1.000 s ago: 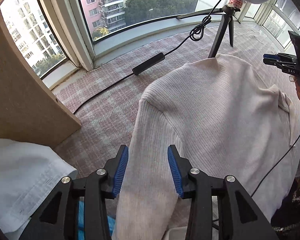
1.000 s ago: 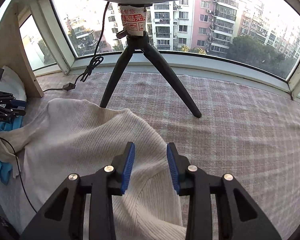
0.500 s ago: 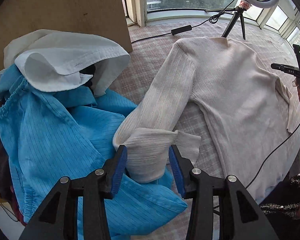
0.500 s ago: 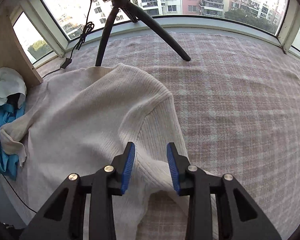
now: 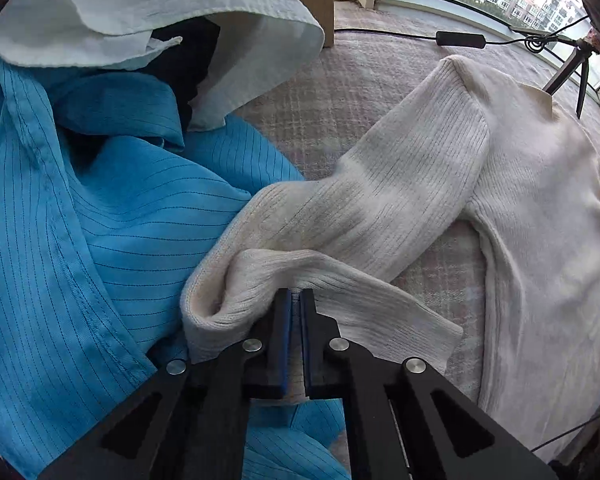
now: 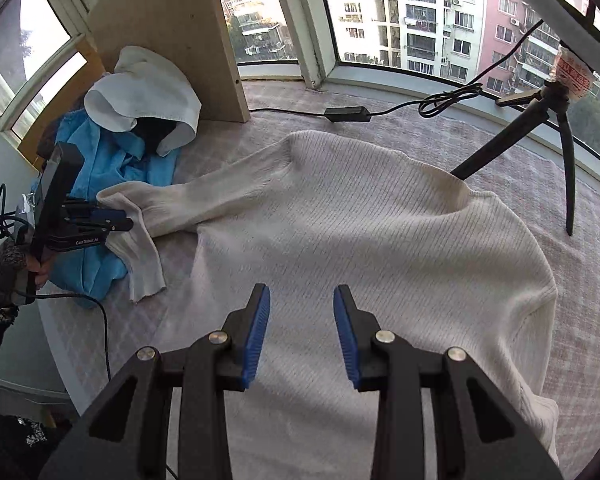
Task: Fold clothes
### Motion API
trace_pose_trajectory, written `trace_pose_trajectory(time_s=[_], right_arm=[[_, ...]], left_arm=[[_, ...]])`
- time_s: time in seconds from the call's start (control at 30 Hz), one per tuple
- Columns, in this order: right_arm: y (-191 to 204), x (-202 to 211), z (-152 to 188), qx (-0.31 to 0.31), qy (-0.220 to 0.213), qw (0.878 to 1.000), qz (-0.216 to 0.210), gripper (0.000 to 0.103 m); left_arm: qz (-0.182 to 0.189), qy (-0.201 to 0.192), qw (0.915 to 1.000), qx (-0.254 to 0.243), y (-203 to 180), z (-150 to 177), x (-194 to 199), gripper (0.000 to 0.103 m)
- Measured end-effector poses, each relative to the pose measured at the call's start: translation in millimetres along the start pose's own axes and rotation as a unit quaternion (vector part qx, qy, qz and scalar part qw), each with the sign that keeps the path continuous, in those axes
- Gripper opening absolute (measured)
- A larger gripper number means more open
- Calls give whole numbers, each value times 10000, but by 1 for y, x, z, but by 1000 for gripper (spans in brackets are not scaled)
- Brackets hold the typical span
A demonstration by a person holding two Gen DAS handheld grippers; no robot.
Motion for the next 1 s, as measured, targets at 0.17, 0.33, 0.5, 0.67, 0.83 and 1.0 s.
trace_pose_trajectory(time_s=[0.17,0.33,0.5,0.67,0.83,1.0], right_arm=[[20,-26,-18,56,87,9991,-403,33],[75,-66,-41,175,281,9912,-1281,33],[155,-112,-59,682,579,9809,-1727,33],[226,-155,-67,1017,927,9679,-2104,33],[260,-160,-65,1311,1027,9544,-2479,33],[267,-156,-58,1417,1370,9476,-2515,5]], left_arm=[[309,-165,9993,161,19,10,21,3],[740,-419,9962,186,36,17,58,3],[550,-502,9966,346,76,29,78,3],[462,-453,9953,722,110,50,77,3],[556,-418,9920,1057,126,73,74,3],[856,-524,9914,834,87,81,75,15]])
Point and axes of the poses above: each gripper's, at about its wrist camera, not at the fingertips, and x roughly against the way its jaws point, y to its left, z to its underside, the point moved 7 cm from there along -x, roughly the way its jaws point, and after that the axes turned 6 degrees about -z, right-handed, at the moved point
